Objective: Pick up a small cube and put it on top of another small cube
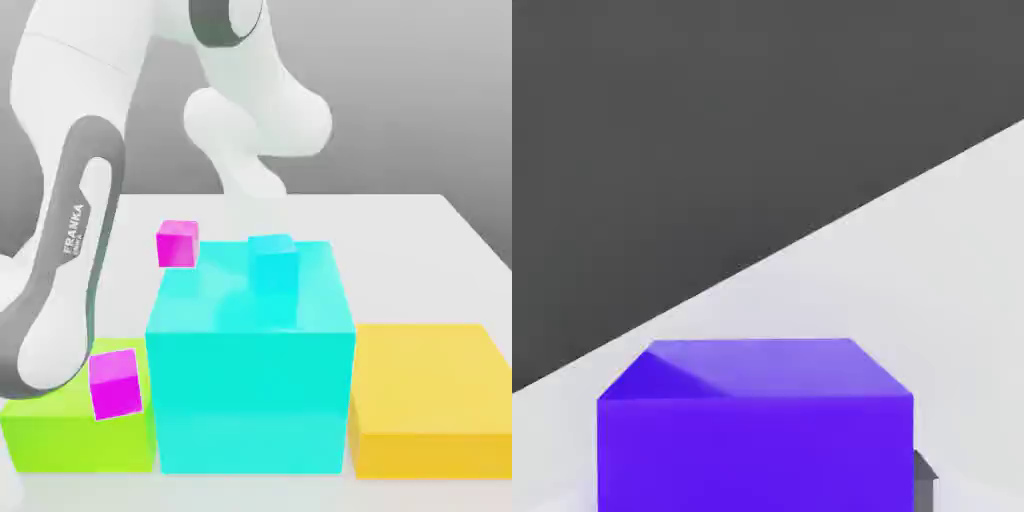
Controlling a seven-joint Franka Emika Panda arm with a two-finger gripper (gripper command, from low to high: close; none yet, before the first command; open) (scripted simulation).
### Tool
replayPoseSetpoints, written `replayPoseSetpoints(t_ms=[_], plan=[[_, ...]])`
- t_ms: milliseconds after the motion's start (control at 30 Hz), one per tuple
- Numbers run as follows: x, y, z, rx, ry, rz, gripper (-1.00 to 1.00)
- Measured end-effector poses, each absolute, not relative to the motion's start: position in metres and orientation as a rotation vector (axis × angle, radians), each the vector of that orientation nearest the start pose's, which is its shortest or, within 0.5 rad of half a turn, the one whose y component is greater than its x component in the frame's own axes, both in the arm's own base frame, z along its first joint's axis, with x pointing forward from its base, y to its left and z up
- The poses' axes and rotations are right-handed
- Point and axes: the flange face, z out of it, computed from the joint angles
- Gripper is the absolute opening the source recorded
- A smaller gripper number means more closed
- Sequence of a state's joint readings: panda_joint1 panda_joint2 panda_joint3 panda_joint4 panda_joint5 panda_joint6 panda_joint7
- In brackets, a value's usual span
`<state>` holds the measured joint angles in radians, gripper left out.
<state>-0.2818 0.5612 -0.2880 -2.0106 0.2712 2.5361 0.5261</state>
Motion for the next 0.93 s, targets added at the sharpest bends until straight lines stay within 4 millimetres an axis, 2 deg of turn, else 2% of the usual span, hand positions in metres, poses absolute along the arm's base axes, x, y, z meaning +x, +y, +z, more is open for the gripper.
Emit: replayPoseSetpoints(t_ms=[100,333,500,667,733,800,833,933], plan=[[0.502,-0.310,0.215,-2.461,1.915,0.013,-1.00],[0.479,-0.253,0.278,-2.295,2.052,0.045,-1.00],[0.455,-0.209,0.317,-2.213,2.152,0.046,-1.00],[0.423,-0.172,0.348,-2.136,2.283,0.014,-1.00],[0.419,-0.167,0.333,-2.125,2.305,0.004,-1.00],[0.418,-0.166,0.306,-2.122,2.311,0.002,-1.00],[0.417,-0.165,0.295,-2.123,2.311,0.001,1.00],[0.417,-0.165,0.295,-2.123,2.311,0.001,1.00]])
